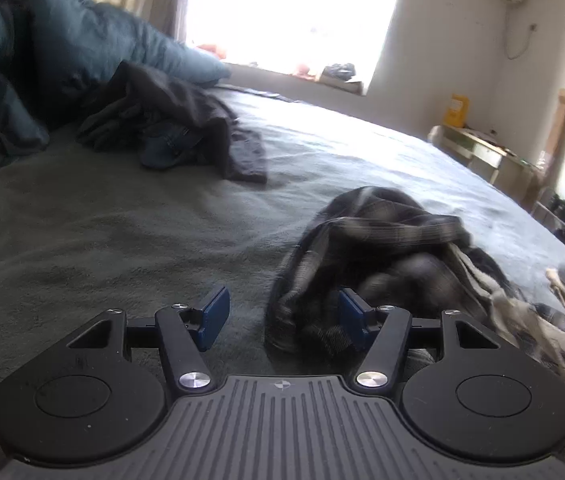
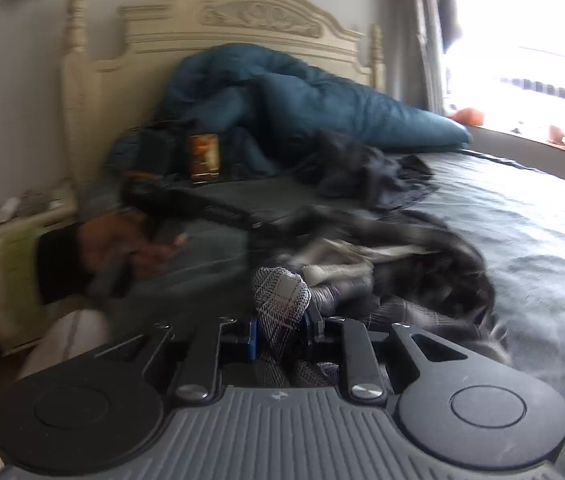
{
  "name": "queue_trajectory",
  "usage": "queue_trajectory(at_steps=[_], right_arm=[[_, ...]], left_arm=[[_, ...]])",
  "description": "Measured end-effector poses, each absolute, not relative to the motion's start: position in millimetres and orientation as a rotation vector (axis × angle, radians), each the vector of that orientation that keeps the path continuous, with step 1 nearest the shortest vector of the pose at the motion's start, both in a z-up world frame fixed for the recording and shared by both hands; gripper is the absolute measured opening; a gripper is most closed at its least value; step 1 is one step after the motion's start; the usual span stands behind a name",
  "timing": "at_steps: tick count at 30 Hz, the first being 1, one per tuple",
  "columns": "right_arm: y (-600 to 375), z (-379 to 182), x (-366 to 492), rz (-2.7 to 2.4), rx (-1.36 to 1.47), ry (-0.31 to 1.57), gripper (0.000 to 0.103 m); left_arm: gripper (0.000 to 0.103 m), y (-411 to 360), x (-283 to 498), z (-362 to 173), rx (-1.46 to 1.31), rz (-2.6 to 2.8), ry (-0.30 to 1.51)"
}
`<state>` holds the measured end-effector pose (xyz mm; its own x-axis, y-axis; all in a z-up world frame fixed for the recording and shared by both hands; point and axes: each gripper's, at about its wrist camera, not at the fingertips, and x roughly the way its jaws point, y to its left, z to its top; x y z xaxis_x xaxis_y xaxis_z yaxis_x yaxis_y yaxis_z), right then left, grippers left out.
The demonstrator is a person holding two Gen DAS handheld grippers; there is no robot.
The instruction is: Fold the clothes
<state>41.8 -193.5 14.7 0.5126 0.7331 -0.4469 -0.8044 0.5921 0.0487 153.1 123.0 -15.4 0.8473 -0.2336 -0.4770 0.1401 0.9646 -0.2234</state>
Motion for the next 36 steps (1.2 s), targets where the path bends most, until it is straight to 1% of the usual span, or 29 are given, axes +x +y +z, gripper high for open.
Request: queue_trajectory(at_steps=[4,6,7,8,9,10,15,19,25,27,32,34,36], right_arm=[[-214,17,5,0.946,-0.175,0.482,0.022],[-221,16,-9,0.940,-0.190,0.504,0.021],[-224,15,-16,0.937,-0.197,0.515,0.021],[-228,14,-21,0.934,-0.197,0.526,0.021],[-232,13,-24,0.926,-0.187,0.531,0.021],[-236,12,-25,0.916,-0.173,0.532,0.021],[-255,5,-25,0.880,-0.090,0.529,0.021],[-261,-2,-18,0.879,-0.045,0.524,0.021],[-276,-8,-6,0.876,0.035,0.533,0.021],[-279,-10,-3,0.882,0.059,0.537,0.021],[-281,-16,5,0.877,0.091,0.542,0.022],[-281,-19,7,0.866,0.107,0.541,0.022],[-282,-21,9,0.847,0.126,0.542,0.022]], left_arm=[[0.063,110,139,-5,-0.130,-0.314,0.491],[0.068,95,137,0,-0.084,-0.396,0.485],[0.068,85,139,1,-0.054,-0.437,0.489],[0.070,74,142,2,-0.025,-0.486,0.500],[0.075,63,148,1,-0.005,-0.541,0.522],[0.076,52,154,0,0.015,-0.595,0.547],[0.076,12,200,-7,0.089,-0.741,0.642],[0.076,-9,234,-10,0.155,-0.904,0.763],[0.075,-34,248,-15,0.351,-1.073,0.902],[0.072,-33,252,-16,0.386,-1.107,0.946],[0.068,-27,263,-21,0.357,-1.144,1.011],[0.065,-27,263,-26,0.332,-1.150,1.027],[0.056,-28,259,-30,0.328,-1.152,1.023]])
